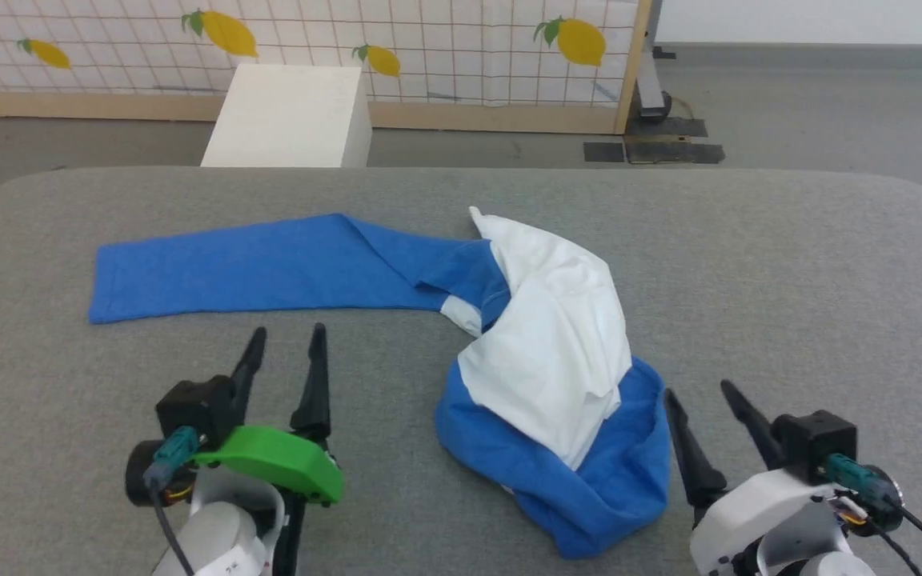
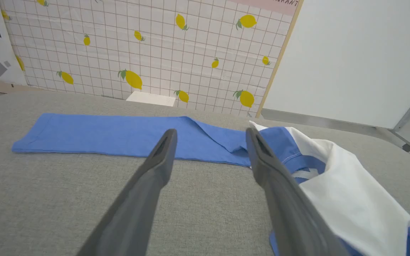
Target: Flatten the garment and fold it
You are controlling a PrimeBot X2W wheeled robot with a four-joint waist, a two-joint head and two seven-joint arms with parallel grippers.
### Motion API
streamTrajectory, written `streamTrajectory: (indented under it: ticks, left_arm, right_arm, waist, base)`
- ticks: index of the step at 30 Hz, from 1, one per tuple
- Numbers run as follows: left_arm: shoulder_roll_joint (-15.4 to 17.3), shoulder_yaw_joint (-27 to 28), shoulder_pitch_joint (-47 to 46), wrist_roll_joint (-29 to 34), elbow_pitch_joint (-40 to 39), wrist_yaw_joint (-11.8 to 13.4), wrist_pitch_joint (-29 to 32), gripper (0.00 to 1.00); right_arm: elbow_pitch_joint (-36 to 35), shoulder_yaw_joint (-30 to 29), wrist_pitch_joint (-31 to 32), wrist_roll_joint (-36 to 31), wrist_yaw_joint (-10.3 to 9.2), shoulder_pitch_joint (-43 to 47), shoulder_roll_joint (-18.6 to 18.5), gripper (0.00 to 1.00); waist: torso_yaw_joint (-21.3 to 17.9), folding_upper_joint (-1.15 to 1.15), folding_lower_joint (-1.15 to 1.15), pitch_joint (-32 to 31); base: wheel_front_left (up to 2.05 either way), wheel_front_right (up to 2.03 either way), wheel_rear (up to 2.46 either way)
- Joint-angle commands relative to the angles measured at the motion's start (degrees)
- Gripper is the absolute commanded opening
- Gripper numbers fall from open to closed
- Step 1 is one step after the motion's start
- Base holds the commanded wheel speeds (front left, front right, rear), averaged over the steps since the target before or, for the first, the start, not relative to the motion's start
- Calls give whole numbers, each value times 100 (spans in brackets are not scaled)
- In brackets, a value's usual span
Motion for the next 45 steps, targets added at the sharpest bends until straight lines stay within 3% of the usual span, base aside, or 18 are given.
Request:
streamTrajectory:
  ticks: [1,8,16,17,18,22,26,33,39,40,41,45]
  left_arm:
    - [28,86,104,124,-88,38,-48,100]
    - [-263,789,425,944,-789,-240,-64,100]
    - [-702,1355,513,1379,-833,-632,-65,100]
    - [-747,1421,515,1413,-825,-677,-65,100]
    - [-782,1472,521,1431,-817,-714,-65,100]
    - [-902,1677,573,1509,-777,-848,-65,100]
    - [-970,1773,613,1601,-679,-955,-65,100]
    - [-1027,1905,643,1700,-608,-1054,-65,100]
    - [-1049,1932,636,1735,-537,-1121,-65,100]
    - [-1051,1931,638,1739,-520,-1130,-65,100]
    - [-1053,1929,640,1743,-499,-1141,-65,100]
    - [-1061,1881,648,1700,-383,-1189,-65,100]
  right_arm:
    - [52,41,181,-6,-9,51,0,100]
    - [443,68,1795,74,-9,-173,0,100]
    - [843,196,3549,-54,-9,-544,0,100]
    - [851,234,3755,-28,-9,-549,0,38]
    - [826,252,3853,10,-9,-551,0,0]
    - [543,107,3875,99,-9,-476,0,0]
    - [68,-528,3483,103,-9,-293,0,0]
    - [-739,-2448,2864,-64,-9,63,0,0]
    - [-511,-3829,2544,-316,-9,19,0,0]
    - [-434,-3906,2489,-346,-9,-4,0,7]
    - [-330,-3924,2432,-336,-9,-22,0,100]
    - [-160,-3181,1605,-173,-9,59,0,100]
  waist:
    - [105,0,0,58]
    - [344,0,0,346]
    - [528,0,0,618]
    - [531,0,0,627]
    - [532,0,0,629]
    - [497,0,0,578]
    - [422,0,0,473]
    - [212,0,0,355]
    - [53,0,0,319]
    - [32,0,0,309]
    - [9,0,0,298]
    - [-81,0,0,221]
  base:
    - [0,0,0]
    - [0,0,0]
    - [0,0,0]
    - [0,0,0]
    - [0,0,0]
    - [0,0,0]
    - [0,0,0]
    - [0,0,0]
    - [0,0,0]
    - [0,0,0]
    - [0,0,0]
    - [0,0,0]
